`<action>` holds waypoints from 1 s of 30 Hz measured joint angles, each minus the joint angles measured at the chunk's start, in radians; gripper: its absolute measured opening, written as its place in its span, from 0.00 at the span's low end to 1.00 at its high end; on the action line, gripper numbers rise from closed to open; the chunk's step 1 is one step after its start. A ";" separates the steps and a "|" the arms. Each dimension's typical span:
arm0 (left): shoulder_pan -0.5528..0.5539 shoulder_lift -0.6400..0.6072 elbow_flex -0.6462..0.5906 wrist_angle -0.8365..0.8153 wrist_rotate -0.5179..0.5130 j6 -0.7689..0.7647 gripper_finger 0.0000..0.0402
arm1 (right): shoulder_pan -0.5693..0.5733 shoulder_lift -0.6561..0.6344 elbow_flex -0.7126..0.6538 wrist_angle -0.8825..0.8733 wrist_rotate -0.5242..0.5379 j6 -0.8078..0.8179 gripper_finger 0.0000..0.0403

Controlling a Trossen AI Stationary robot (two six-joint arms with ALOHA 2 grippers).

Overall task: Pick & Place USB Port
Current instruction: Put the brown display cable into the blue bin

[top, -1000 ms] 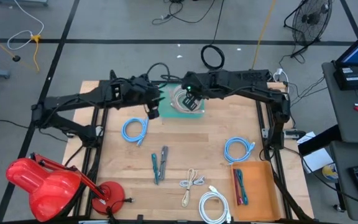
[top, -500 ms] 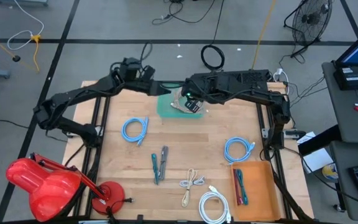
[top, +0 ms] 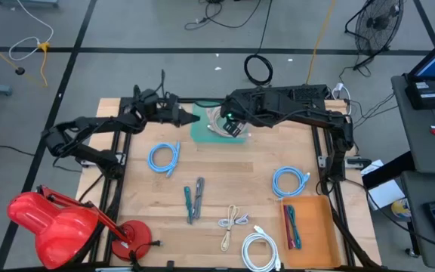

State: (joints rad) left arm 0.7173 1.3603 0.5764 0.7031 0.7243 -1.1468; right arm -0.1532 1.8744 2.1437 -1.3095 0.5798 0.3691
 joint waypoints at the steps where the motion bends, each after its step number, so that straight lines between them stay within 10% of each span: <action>1: 0.000 -0.013 0.002 0.014 -0.019 0.003 0.29 | 0.000 0.000 0.000 -0.002 -0.003 -0.001 0.02; 7: -0.046 -0.109 0.191 -0.441 -0.169 0.372 0.29 | -0.004 0.000 0.000 -0.002 -0.004 0.014 0.02; 12: -0.175 -0.120 0.398 -0.903 -0.528 0.771 0.29 | -0.017 0.000 0.000 -0.001 0.000 0.025 0.02; 24: -0.502 -0.086 0.475 -1.002 -1.262 0.807 0.29 | -0.047 0.000 0.000 0.005 0.189 0.010 0.02; 30: -0.597 0.020 0.574 -0.985 -1.410 0.761 0.18 | -0.049 0.000 0.000 0.081 0.257 -0.091 0.02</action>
State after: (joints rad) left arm 0.1200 1.3804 1.1504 -0.2817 -0.6861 -0.3858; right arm -0.2023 1.8744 2.1437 -1.2281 0.8366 0.2776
